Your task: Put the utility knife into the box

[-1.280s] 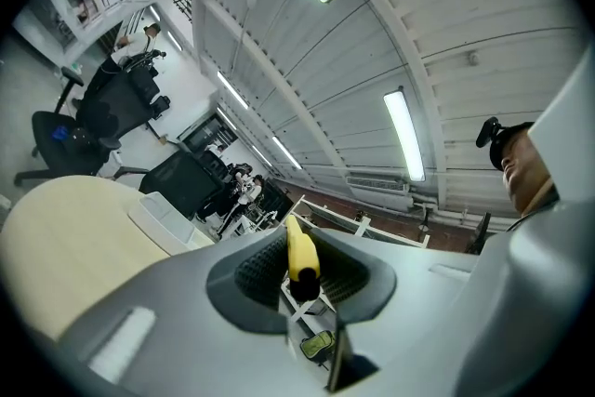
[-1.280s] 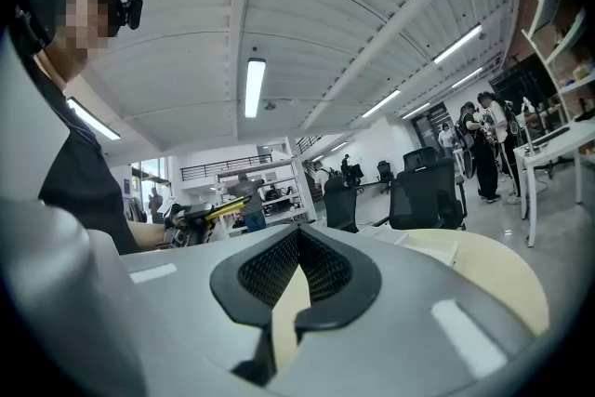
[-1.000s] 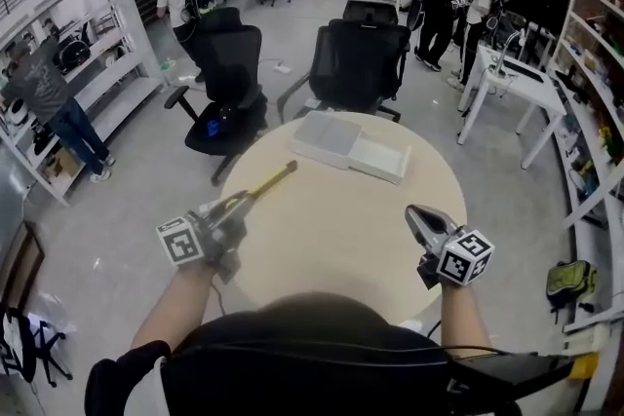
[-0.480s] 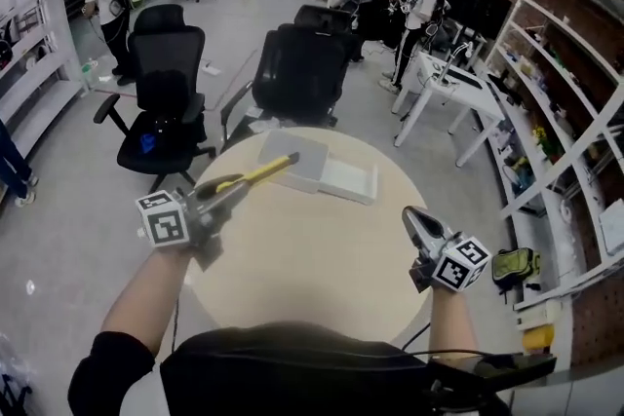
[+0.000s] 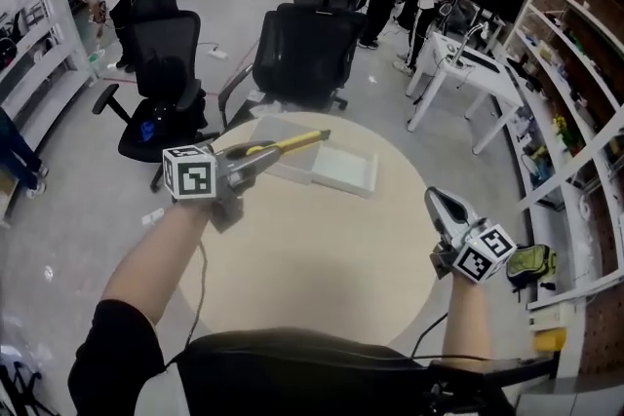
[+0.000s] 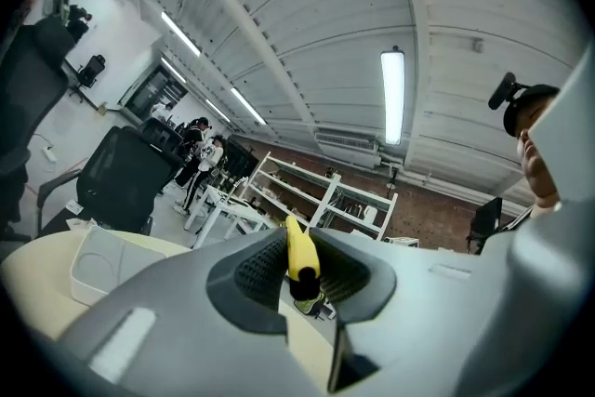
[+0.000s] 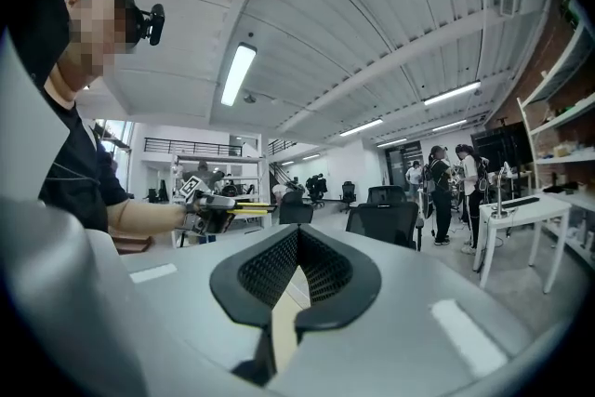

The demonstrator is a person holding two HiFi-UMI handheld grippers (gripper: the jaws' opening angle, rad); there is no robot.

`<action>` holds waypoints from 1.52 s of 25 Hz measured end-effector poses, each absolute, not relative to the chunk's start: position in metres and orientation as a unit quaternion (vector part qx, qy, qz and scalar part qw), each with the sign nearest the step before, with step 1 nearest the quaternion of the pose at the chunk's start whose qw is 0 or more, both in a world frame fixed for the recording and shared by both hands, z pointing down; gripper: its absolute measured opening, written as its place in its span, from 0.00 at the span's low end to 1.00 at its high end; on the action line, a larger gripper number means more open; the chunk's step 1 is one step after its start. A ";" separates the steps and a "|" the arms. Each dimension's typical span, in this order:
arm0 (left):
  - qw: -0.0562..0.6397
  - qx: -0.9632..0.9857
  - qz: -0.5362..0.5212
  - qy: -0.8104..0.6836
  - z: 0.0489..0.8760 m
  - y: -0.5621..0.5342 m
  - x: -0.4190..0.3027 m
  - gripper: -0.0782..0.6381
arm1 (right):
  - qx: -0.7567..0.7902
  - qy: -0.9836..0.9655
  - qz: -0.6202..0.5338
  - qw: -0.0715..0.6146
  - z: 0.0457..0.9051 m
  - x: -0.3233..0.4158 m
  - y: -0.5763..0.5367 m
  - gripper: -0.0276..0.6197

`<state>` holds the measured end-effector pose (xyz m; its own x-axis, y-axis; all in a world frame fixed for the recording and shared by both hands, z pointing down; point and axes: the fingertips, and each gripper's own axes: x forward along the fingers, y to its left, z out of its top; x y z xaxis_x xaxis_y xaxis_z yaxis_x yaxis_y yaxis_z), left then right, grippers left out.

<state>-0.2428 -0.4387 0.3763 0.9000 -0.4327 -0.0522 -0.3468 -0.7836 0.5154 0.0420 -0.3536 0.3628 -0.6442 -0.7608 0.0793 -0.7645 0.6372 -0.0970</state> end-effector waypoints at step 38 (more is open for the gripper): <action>0.360 0.897 0.237 -0.095 0.654 -0.677 -0.039 0.21 | 0.441 -0.887 0.136 0.006 0.577 0.114 -0.614 0.06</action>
<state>-0.0390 -0.6770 0.6545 0.8696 0.0005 0.4938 -0.3412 -0.7223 0.6016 0.1144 -0.6139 0.5770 -0.6104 -0.7813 0.1302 -0.7845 0.5737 -0.2354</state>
